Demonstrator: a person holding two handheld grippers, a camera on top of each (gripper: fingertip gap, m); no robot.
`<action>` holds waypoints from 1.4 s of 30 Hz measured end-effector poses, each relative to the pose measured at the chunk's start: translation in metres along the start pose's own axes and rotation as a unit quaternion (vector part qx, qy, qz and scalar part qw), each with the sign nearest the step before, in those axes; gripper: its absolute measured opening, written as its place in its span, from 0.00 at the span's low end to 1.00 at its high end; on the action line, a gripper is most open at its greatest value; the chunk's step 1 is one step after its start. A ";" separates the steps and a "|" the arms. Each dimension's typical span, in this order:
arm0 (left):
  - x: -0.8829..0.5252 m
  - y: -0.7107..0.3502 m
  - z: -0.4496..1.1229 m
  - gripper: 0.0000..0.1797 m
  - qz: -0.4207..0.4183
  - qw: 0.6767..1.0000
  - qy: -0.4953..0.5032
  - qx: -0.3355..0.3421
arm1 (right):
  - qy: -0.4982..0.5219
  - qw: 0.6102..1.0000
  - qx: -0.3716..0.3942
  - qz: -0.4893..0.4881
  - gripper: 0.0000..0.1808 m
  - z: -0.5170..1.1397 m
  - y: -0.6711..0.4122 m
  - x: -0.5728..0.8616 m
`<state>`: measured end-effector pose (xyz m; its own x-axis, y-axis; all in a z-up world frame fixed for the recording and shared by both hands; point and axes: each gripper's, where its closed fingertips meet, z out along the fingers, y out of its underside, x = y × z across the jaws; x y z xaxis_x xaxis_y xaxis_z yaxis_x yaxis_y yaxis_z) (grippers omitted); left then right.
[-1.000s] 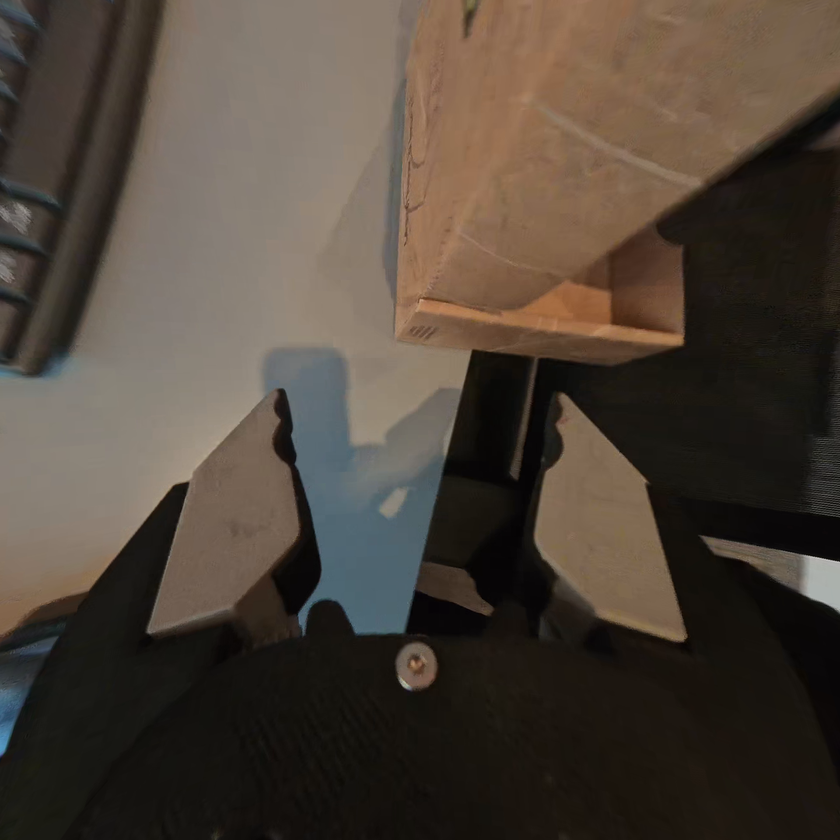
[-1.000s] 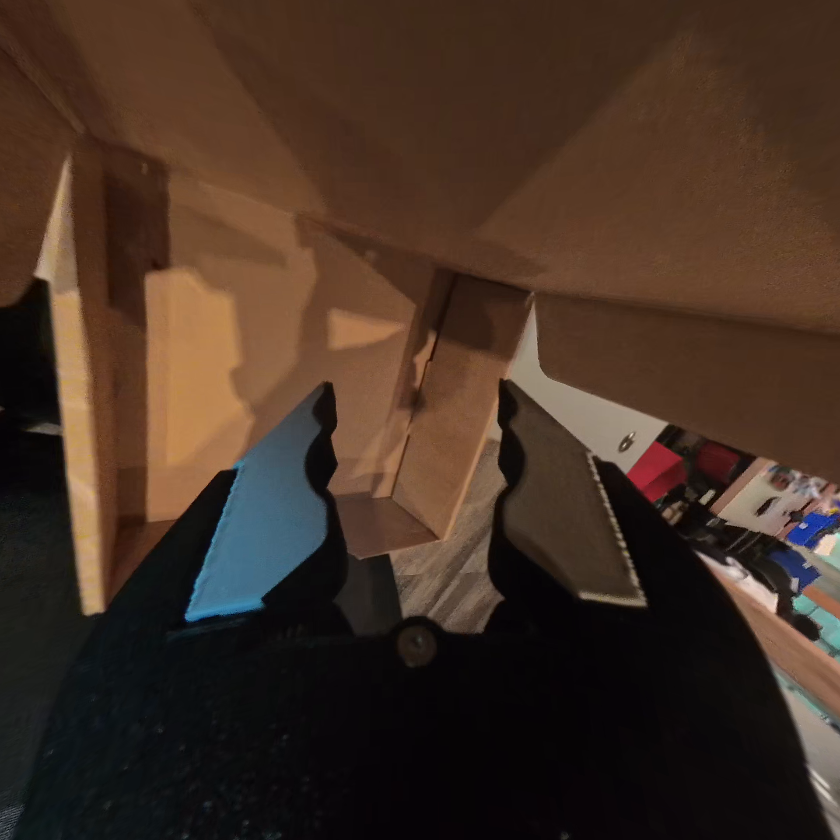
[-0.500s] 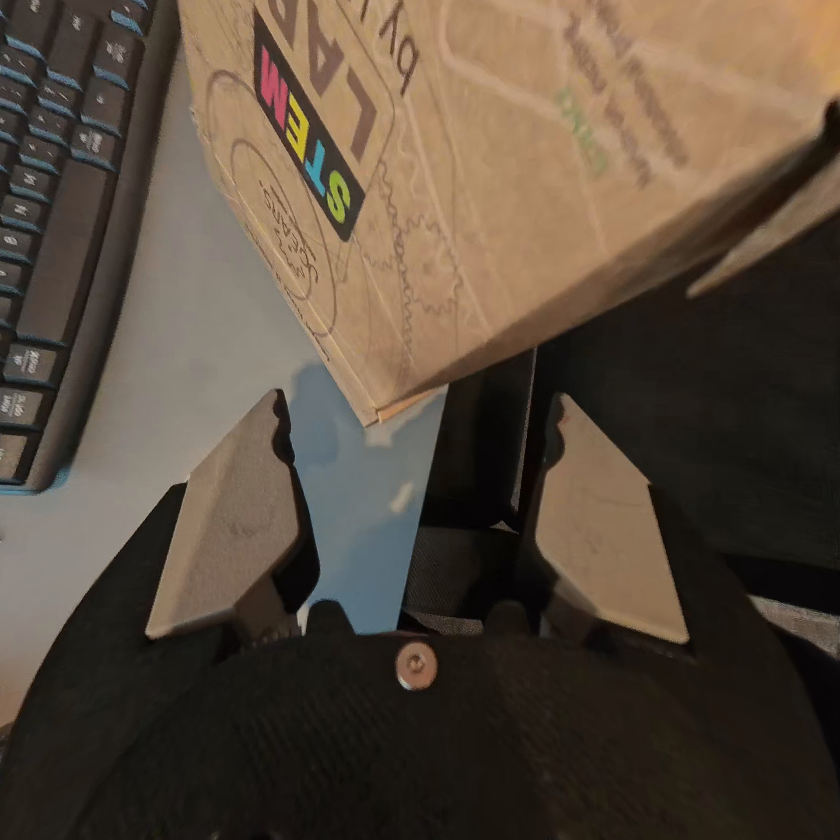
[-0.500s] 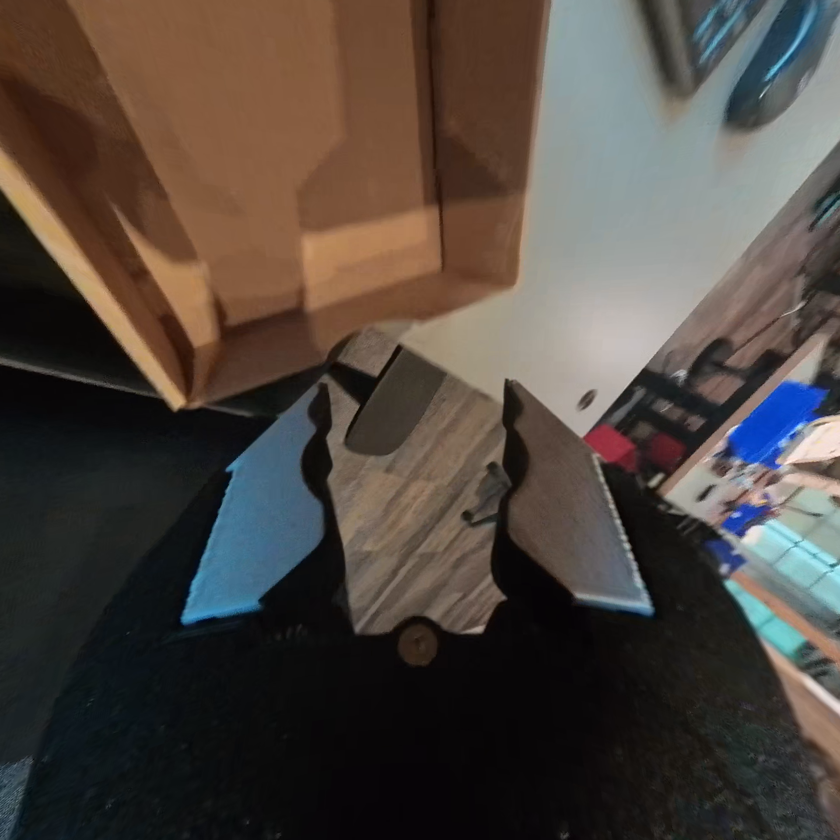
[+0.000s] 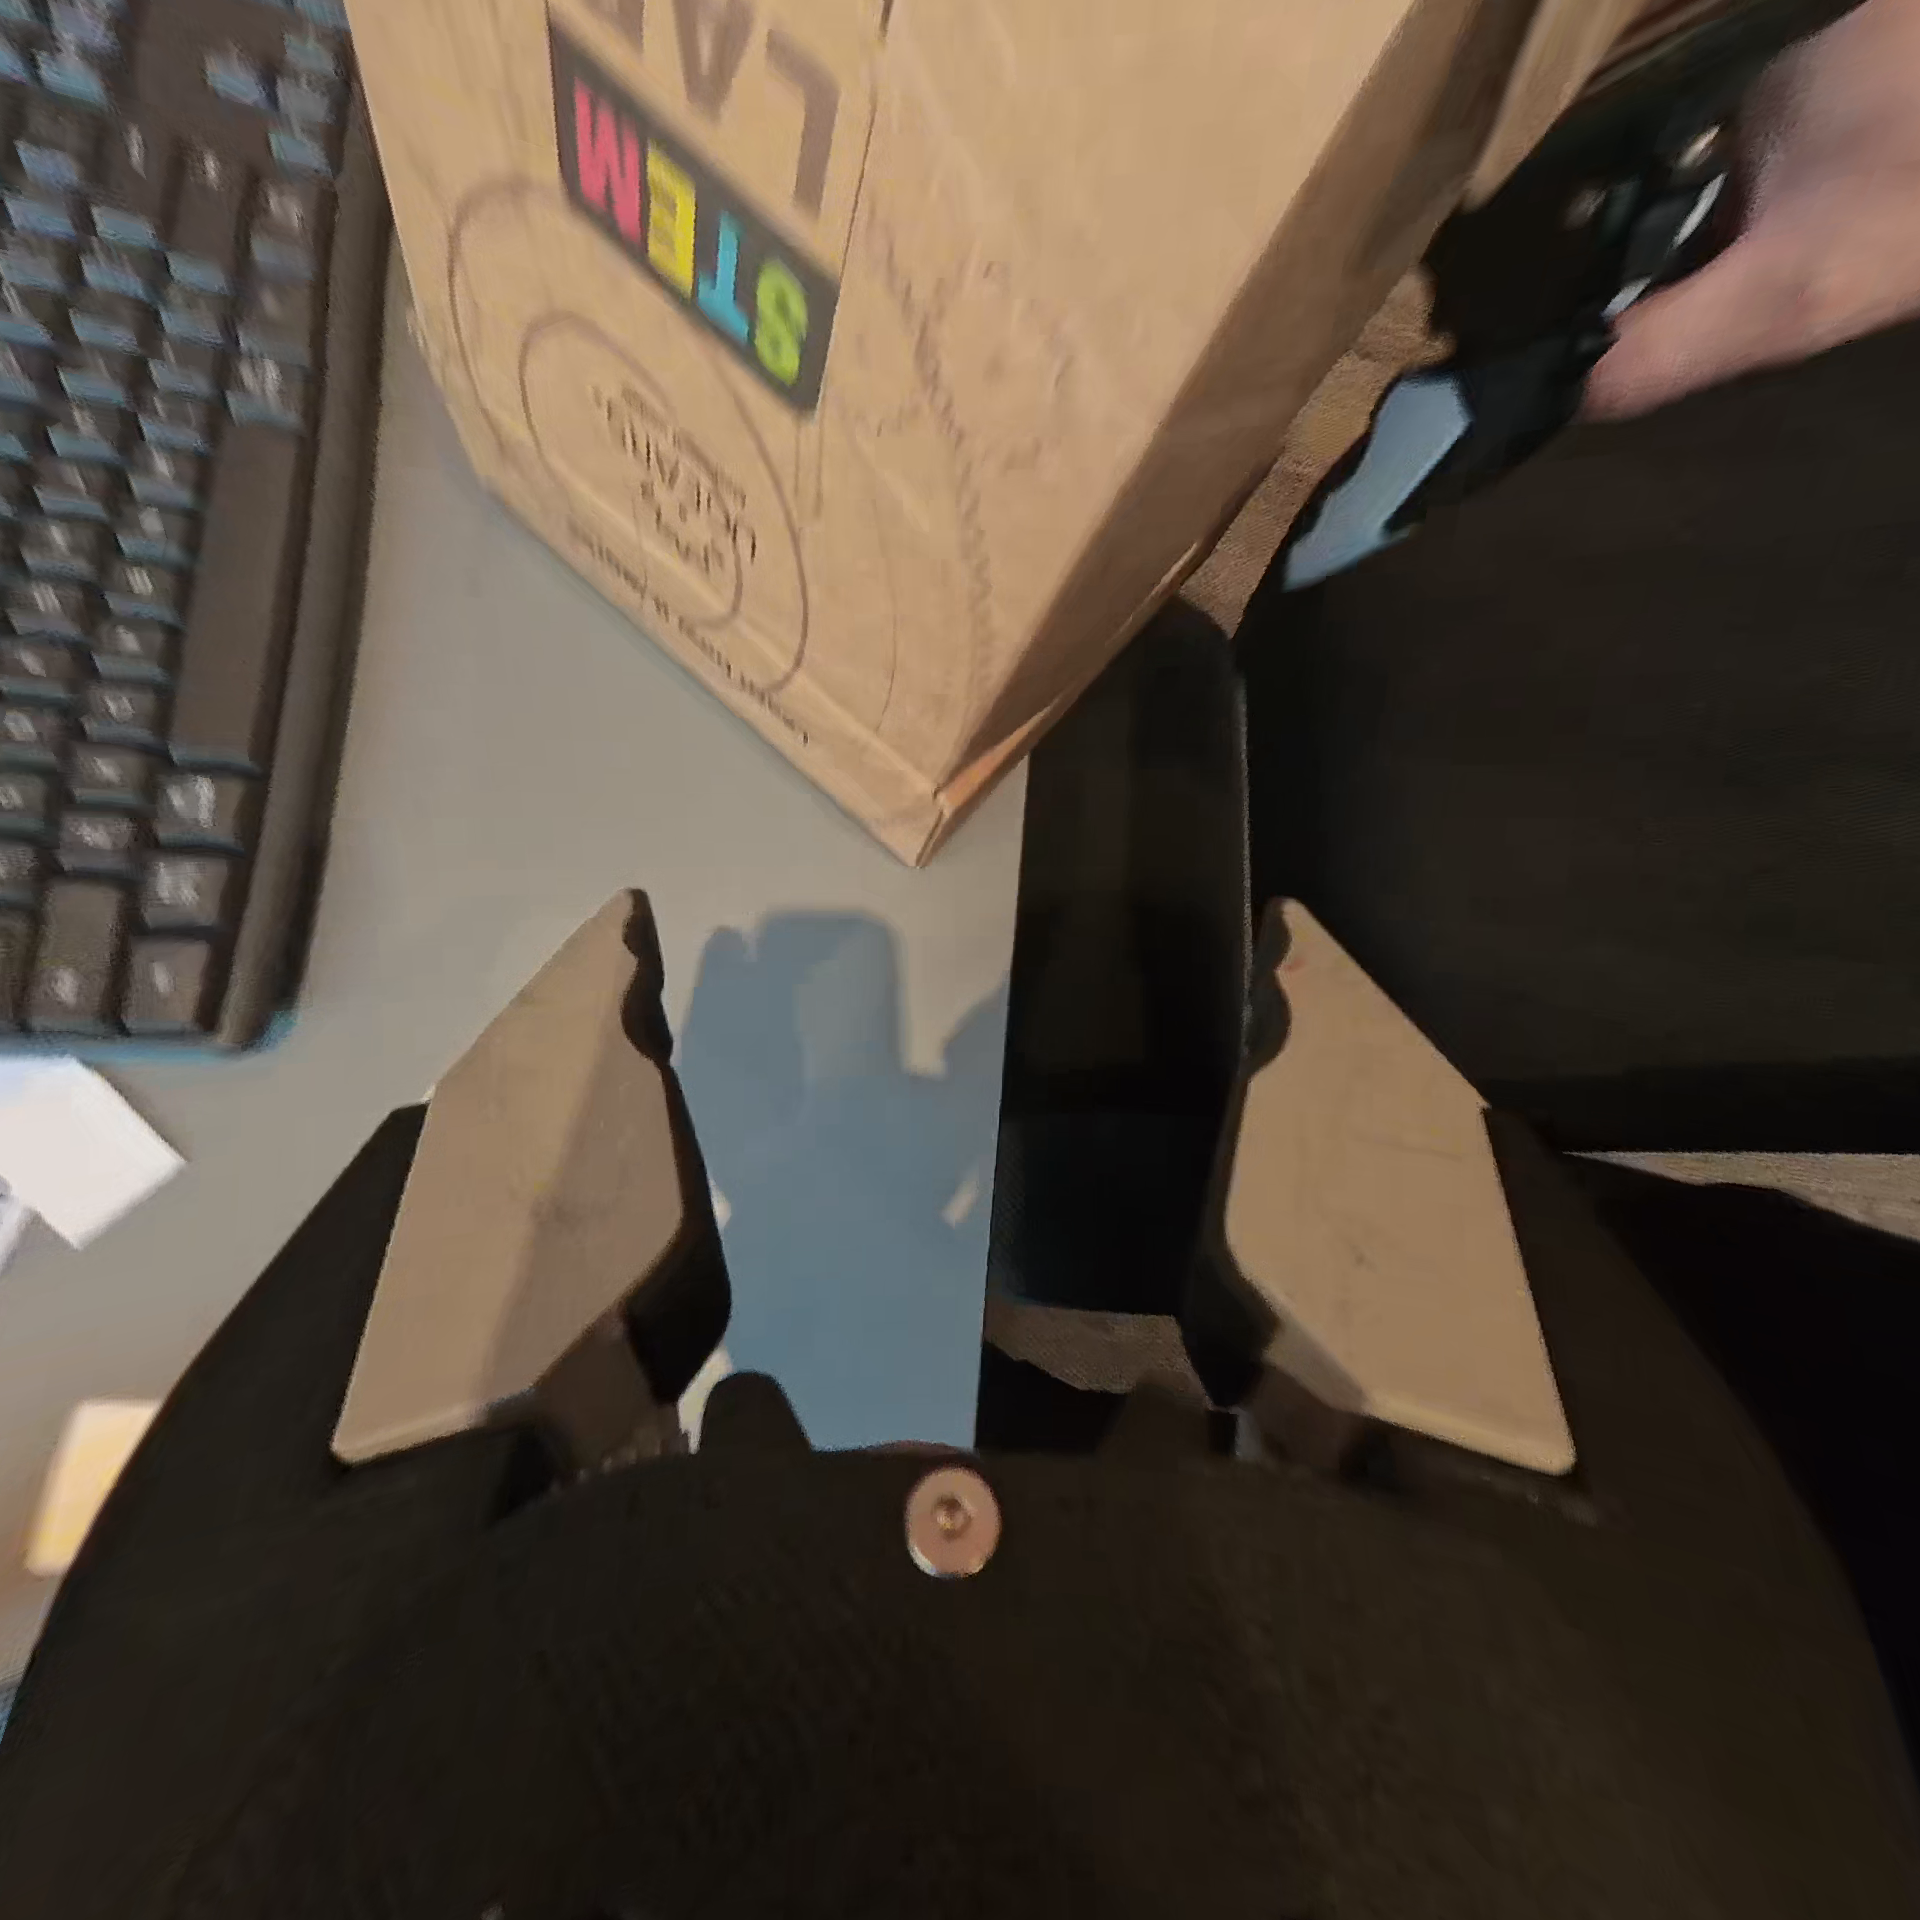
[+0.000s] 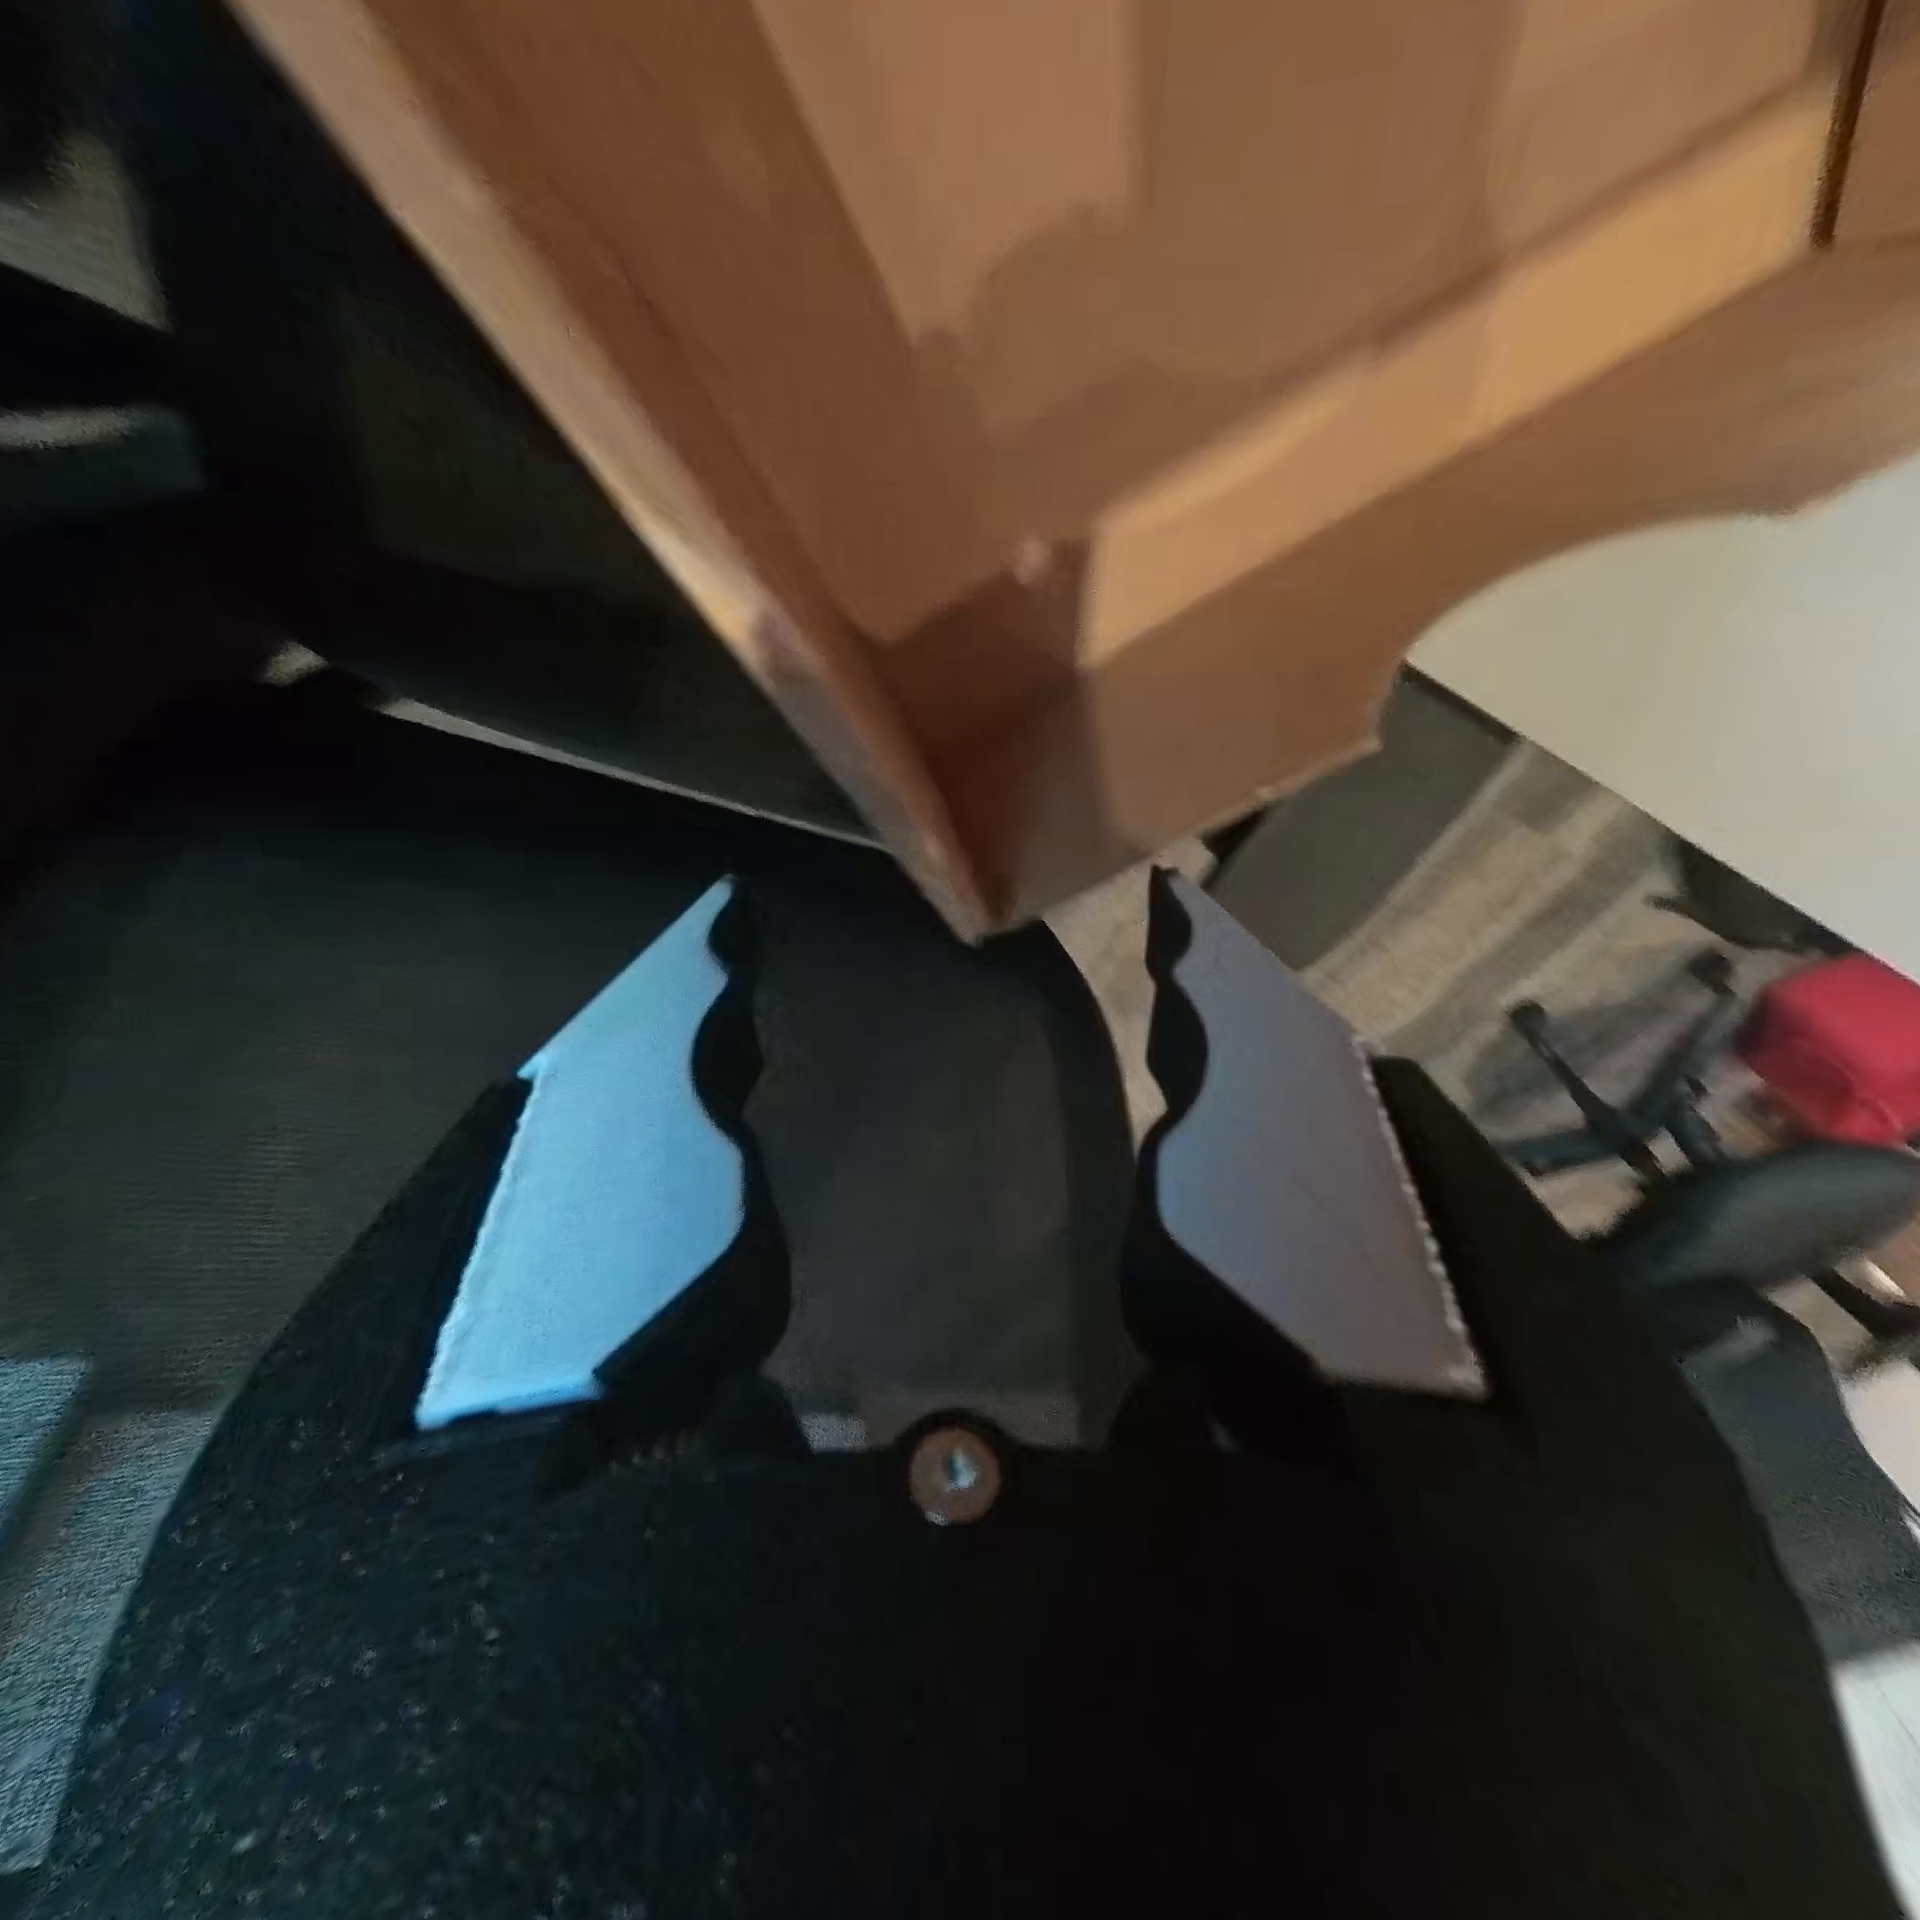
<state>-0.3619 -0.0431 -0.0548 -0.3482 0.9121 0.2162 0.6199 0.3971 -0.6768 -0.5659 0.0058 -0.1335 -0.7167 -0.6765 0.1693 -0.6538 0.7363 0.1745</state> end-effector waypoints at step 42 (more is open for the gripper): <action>-0.063 -0.131 0.014 0.48 0.100 0.988 -0.025 -0.113 | -0.006 0.916 0.192 0.352 0.48 -0.035 -0.087 -0.035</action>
<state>-0.4309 -0.1535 0.0101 -0.2339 0.9708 0.0541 0.8188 0.2267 -0.5274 -0.4757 -0.0350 -0.1209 -0.9945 -0.0342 0.0985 -0.0649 0.9426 -0.3275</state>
